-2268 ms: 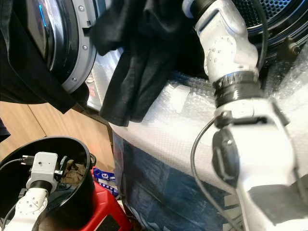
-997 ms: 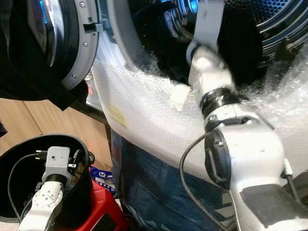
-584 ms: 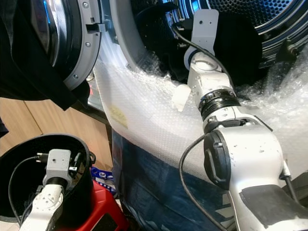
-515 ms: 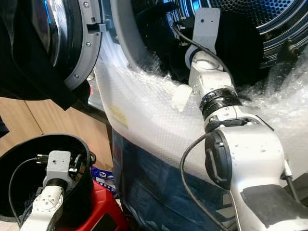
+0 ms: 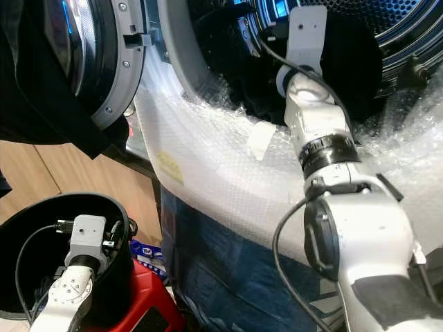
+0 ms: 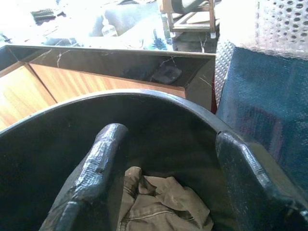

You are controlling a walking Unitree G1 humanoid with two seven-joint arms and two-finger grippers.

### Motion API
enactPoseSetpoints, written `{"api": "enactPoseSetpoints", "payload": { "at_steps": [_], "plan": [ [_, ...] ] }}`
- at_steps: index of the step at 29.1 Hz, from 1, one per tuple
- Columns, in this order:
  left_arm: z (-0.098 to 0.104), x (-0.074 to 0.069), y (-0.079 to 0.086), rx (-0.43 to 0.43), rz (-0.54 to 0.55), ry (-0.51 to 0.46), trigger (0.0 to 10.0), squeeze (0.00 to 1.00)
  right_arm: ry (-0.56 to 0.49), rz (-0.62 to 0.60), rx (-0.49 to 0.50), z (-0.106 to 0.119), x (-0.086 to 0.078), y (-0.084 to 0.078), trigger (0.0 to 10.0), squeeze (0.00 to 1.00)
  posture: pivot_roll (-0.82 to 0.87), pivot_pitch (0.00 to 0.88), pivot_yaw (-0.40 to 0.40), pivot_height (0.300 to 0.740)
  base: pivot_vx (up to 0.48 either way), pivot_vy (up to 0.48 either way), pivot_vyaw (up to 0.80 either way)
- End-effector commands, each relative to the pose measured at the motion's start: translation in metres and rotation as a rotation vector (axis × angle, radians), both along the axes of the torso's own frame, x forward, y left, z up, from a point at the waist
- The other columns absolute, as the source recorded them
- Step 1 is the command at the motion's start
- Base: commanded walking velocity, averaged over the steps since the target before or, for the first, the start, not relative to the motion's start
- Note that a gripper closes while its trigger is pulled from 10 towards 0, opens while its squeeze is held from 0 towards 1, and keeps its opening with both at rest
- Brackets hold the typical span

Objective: Clothes washing

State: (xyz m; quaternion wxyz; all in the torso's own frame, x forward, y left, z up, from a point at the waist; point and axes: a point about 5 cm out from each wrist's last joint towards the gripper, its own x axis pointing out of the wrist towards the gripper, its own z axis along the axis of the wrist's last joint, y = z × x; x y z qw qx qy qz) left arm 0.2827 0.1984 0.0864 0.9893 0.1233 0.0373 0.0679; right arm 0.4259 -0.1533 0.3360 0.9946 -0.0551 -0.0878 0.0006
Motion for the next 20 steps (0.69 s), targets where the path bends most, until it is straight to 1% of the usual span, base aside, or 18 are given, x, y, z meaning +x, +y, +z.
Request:
{"api": "enactPoseSetpoints", "payload": {
  "at_steps": [1, 3, 4, 6, 9, 10, 11, 12, 13, 15, 17, 20],
  "plan": [
    [0.002, 0.0, -0.002, 0.005, -0.014, -0.003, 10.0, 0.0, 0.023, -0.031, -0.008, -0.006, -0.002, -0.014, 10.0, 1.0, 0.06, 0.0, -0.039, 0.74, 0.0, 0.0, 0.0],
    [0.001, -0.001, -0.004, 0.007, -0.027, 0.0, 10.0, 0.0, 0.034, -0.049, 0.024, -0.016, -0.007, -0.024, 10.0, 1.0, 0.05, 0.0, -0.041, 0.74, 0.0, 0.0, 0.0],
    [0.0, -0.001, -0.005, 0.008, -0.033, 0.002, 10.0, 0.0, 0.04, -0.052, 0.041, -0.019, -0.009, -0.027, 10.0, 1.0, 0.05, 0.0, -0.041, 0.74, 0.0, 0.0, 0.0],
    [0.0, -0.001, -0.006, 0.005, -0.039, 0.003, 10.0, 0.0, 0.039, -0.05, 0.048, -0.024, -0.014, -0.029, 10.0, 1.0, 0.05, 0.0, -0.042, 0.74, 0.0, 0.0, 0.0],
    [0.001, -0.001, -0.006, 0.002, -0.038, -0.001, 10.0, 0.0, 0.042, -0.051, 0.045, -0.032, -0.029, -0.036, 10.0, 1.0, 0.06, 0.0, -0.045, 0.74, 0.0, 0.0, 0.0],
    [0.001, -0.001, -0.006, 0.002, -0.038, -0.001, 10.0, 0.0, 0.042, -0.051, 0.045, -0.032, -0.029, -0.036, 10.0, 1.0, 0.06, 0.0, -0.045, 0.74, 0.0, 0.0, 0.0],
    [0.001, -0.001, -0.005, 0.003, -0.036, -0.003, 10.0, 0.0, 0.033, -0.067, 0.055, -0.03, -0.041, -0.046, 10.0, 1.0, 0.05, 0.0, -0.042, 0.74, 0.0, 0.0, 0.0],
    [0.001, -0.001, -0.005, 0.004, -0.035, -0.002, 10.0, 0.0, 0.022, -0.081, 0.07, -0.027, -0.049, -0.053, 10.0, 1.0, 0.05, 0.0, -0.04, 0.74, 0.0, 0.0, 0.0],
    [0.001, -0.001, -0.005, 0.004, -0.035, -0.002, 10.0, 0.0, 0.022, -0.081, 0.07, -0.027, -0.049, -0.053, 10.0, 1.0, 0.05, 0.0, -0.04, 0.74, 0.0, 0.0, 0.0],
    [0.002, -0.001, -0.004, 0.008, -0.04, 0.0, 10.0, 0.0, -0.006, -0.055, 0.075, -0.02, -0.056, -0.053, 10.0, 1.0, 0.04, 0.0, -0.037, 0.74, 0.0, 0.0, 0.0],
    [0.002, 0.0, -0.004, 0.008, -0.041, 0.001, 10.0, 0.0, -0.016, -0.044, 0.076, -0.017, -0.059, -0.052, 10.0, 1.0, 0.04, 0.0, -0.037, 0.74, 0.0, 0.0, 0.0],
    [0.003, 0.002, -0.001, 0.012, -0.037, -0.001, 10.0, 0.0, -0.095, 0.022, 0.086, 0.0, -0.072, -0.045, 10.0, 1.0, 0.03, 0.0, -0.032, 0.74, 0.0, 0.0, 0.0]
  ]
}}
